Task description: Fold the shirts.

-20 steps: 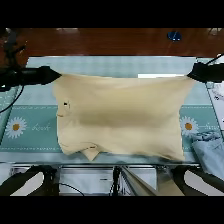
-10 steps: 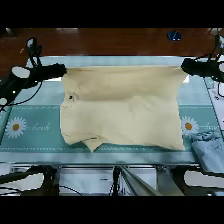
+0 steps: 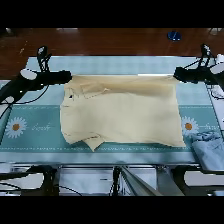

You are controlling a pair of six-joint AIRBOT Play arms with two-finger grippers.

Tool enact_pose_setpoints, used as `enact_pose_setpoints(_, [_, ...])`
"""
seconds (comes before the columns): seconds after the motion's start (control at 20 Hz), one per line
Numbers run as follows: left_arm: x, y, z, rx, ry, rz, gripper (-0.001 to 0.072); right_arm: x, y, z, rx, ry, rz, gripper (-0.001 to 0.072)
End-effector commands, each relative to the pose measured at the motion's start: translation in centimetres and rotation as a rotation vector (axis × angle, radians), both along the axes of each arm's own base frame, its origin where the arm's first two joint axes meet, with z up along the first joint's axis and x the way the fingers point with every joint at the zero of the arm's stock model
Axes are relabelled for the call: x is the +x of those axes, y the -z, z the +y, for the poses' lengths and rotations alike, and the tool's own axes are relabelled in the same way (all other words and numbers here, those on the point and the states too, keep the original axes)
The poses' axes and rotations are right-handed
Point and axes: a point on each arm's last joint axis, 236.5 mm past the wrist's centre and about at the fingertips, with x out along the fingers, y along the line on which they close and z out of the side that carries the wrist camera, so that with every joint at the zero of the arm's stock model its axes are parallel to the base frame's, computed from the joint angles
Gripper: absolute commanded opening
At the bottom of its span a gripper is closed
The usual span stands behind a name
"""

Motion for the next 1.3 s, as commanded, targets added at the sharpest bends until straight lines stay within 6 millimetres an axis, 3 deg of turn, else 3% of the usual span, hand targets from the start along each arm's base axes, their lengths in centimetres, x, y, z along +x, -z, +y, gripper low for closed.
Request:
enact_pose_setpoints(0.0, [-5.8, 0.8, -1.1, -0.108, 0.132, 0.228, 0.0031, -6.1, 1.3, -2.2, -0.095, -0.038, 0.237, 0.0018])
enact_pose_setpoints(0.1, [-7.4, 2.1, -0.5, -0.113, 0.132, 0.307, 0.0031, -7.9, 2.1, -2.4, -0.103, -0.060, 0.312, 0.0018])
enact_pose_setpoints(0.5, [-8.4, 6.4, -1.0, -0.095, 0.144, 0.416, 0.0038, -9.4, 4.6, -1.3, -0.048, -0.027, 0.358, 0.0020])
enact_pose_setpoints(0.55, [-8.6, 6.6, -1.1, -0.098, 0.150, 0.425, 0.0098, -9.3, 4.6, -1.1, -0.035, -0.026, 0.358, 0.0056])
enact_pose_setpoints(0.65, [-8.7, 5.6, -0.5, -0.113, 0.161, 0.434, 0.0370, -9.4, 4.3, -0.6, -0.024, -0.050, 0.355, 0.0341])
enact_pose_setpoints(0.7, [-8.7, 4.4, 0.4, -0.121, 0.171, 0.438, 0.0419, -9.8, 3.7, -0.5, -0.034, -0.086, 0.365, 0.0369])
enact_pose_setpoints(0.8, [-9.6, 1.8, 3.6, -0.130, 0.175, 0.458, 0.0419, -11.8, 1.8, -1.8, -0.123, -0.160, 0.405, 0.0369])
enact_pose_setpoints(0.9, [-11.8, -0.1, 6.7, -0.175, 0.130, 0.484, 0.0420, -14.8, 0.1, -5.0, -0.240, -0.125, 0.461, 0.0381])
enact_pose_setpoints(0.95, [-13.5, -0.3, 7.4, -0.202, 0.119, 0.513, 0.0423, -15.9, -0.4, -5.8, -0.228, -0.079, 0.460, 0.0470])
enact_pose_setpoints(1.0, [-15.5, -0.1, 7.7, -0.233, 0.121, 0.552, 0.0424, -17.0, -0.4, -6.0, -0.189, -0.048, 0.456, 0.0484])
enact_pose_setpoints(1.1, [-20.0, 1.0, 6.8, -0.312, 0.131, 0.657, 0.0563, -19.3, 0.6, -5.7, -0.108, -0.020, 0.466, 0.0515])
enact_pose_setpoints(1.25, [-24.9, 2.9, 4.8, -0.402, 0.163, 0.794, 0.0564, -21.4, 2.0, -5.4, -0.028, 0.017, 0.485, 0.0515])
